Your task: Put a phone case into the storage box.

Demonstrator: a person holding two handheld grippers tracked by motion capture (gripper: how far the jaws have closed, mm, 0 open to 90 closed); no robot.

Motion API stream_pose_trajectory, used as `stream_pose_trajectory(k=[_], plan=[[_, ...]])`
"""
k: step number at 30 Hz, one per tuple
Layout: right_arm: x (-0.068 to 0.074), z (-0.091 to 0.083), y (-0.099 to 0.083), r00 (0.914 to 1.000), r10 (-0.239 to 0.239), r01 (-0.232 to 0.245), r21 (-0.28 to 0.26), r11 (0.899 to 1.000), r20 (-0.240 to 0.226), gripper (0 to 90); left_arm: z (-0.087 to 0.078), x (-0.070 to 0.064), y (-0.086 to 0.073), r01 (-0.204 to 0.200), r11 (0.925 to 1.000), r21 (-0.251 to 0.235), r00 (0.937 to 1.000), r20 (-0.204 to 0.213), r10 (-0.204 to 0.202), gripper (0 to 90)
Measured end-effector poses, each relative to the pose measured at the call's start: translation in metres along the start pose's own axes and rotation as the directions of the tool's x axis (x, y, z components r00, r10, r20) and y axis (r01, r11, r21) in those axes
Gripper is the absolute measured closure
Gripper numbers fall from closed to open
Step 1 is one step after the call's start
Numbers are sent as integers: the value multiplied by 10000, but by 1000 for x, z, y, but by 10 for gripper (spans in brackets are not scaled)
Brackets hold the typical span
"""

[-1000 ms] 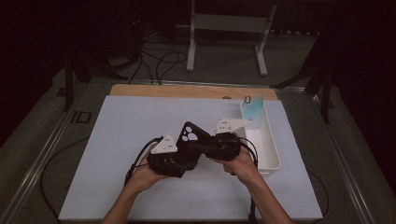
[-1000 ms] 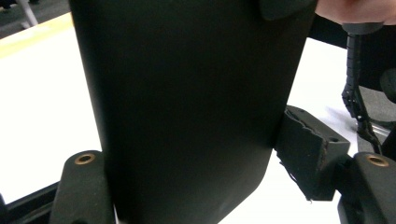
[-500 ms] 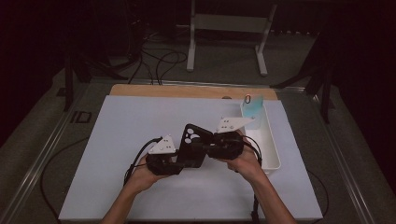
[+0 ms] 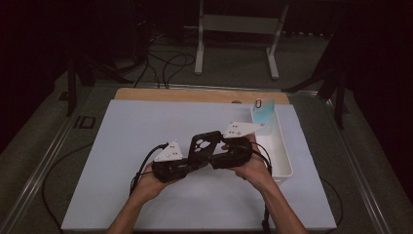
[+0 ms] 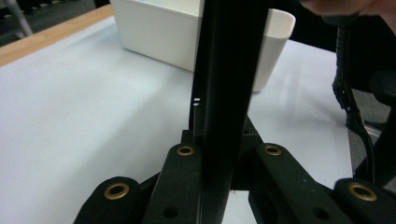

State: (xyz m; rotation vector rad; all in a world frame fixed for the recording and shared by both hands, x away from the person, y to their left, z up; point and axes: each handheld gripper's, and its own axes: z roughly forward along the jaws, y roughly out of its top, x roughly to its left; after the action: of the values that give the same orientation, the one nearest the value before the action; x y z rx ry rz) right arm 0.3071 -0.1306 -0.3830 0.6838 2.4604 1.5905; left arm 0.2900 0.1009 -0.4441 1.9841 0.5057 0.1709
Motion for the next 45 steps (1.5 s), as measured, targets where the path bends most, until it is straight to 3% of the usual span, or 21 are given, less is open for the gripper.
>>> stream_pose_trajectory(k=[7, 10, 16, 18, 23, 24, 31, 43, 45], plan=[[-1, 2, -2, 9977, 434, -432, -49, 9991, 529, 196, -8, 4, 2, 274, 9990, -339, 9962, -823, -302, 856], [-1, 2, -1, 9964, 475, -471, -74, 9989, 707, 180, -10, 4, 2, 357, 9985, -411, 9917, -1216, -405, 856], [-1, 2, 0, 9927, 695, -682, -165, 9975, 982, 141, -12, 6, 2, 568, 9973, -472, 9851, -1600, -637, 855], [-1, 2, 1, 9897, 907, -888, -220, 9958, 1109, 96, -12, 7, 2, 574, 9974, -445, 9845, -1635, -639, 855], [0, 3, 2, 9861, 1009, -985, -247, 9948, 1320, 80, -11, 6, 1, 669, 9965, -491, 9805, -1819, -748, 854], [2, 3, 4, 9822, 1092, -1059, -298, 9939, 1526, 79, -10, 6, 1, 687, 9964, -488, 9786, -1909, -768, 854], [5, 4, 9, 9788, 1082, -1006, -520, 9936, 1737, 81, -7, 6, 0, 843, 9955, -438, 9744, -2055, -916, 854], [10, 10, 24, 9721, 1494, -1288, -1207, 9843, 1806, 85, -1, 1, 0, 763, 9967, -262, 9764, -2008, -800, 854], [9, 12, 25, 9701, 1643, -1421, -1309, 9812, 1785, 126, 1, -1, 0, 709, 9973, -193, 9772, -1993, -733, 854]])
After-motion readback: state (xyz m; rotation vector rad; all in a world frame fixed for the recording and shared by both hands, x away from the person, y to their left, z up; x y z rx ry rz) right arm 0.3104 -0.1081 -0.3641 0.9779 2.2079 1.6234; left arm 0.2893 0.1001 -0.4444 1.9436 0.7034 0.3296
